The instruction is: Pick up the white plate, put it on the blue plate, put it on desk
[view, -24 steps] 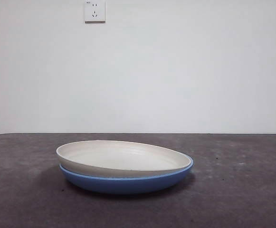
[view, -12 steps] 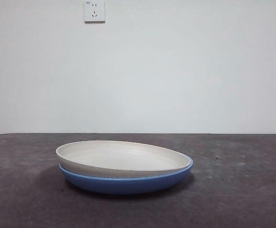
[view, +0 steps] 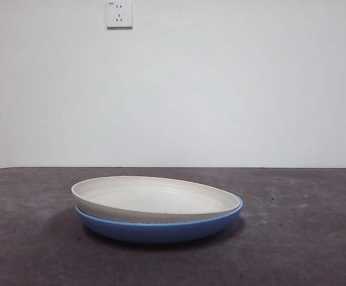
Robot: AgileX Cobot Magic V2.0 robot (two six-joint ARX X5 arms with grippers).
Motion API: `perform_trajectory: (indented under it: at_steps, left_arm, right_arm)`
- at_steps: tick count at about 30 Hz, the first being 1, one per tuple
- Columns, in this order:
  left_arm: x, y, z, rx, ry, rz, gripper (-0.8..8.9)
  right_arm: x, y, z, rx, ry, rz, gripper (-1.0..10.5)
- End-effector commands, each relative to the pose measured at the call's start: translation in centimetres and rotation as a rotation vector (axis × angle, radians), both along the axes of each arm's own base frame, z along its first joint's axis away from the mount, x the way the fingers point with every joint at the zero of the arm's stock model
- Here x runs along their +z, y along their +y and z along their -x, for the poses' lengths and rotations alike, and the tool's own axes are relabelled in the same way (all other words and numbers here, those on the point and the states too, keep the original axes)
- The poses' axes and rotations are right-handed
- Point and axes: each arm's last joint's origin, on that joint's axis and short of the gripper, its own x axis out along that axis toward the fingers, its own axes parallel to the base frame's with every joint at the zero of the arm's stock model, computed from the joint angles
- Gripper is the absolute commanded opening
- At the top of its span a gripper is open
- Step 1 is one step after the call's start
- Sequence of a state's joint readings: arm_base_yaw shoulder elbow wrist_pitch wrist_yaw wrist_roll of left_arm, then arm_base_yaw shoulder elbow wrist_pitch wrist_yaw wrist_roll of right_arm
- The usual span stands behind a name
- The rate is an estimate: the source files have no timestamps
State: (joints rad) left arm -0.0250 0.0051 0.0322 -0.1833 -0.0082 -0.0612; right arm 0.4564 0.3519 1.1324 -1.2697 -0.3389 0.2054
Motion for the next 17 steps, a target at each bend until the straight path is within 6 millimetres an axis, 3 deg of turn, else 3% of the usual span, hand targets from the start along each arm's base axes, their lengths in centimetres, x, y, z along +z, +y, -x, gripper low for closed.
perform_trajectory:
  at_steps: [1,17]
  left_arm:
    - [-0.75,-0.05,-0.08,-0.012,0.024,-0.015,0.07]
    - [-0.75,-0.05,-0.08,-0.012,0.024,-0.015,0.07]
  right_arm:
    - [0.38,-0.12,0.23,0.009,-0.028,-0.006,0.4]
    - [0.36,0.00,0.19,-0.031,-0.027,-0.009,0.4]
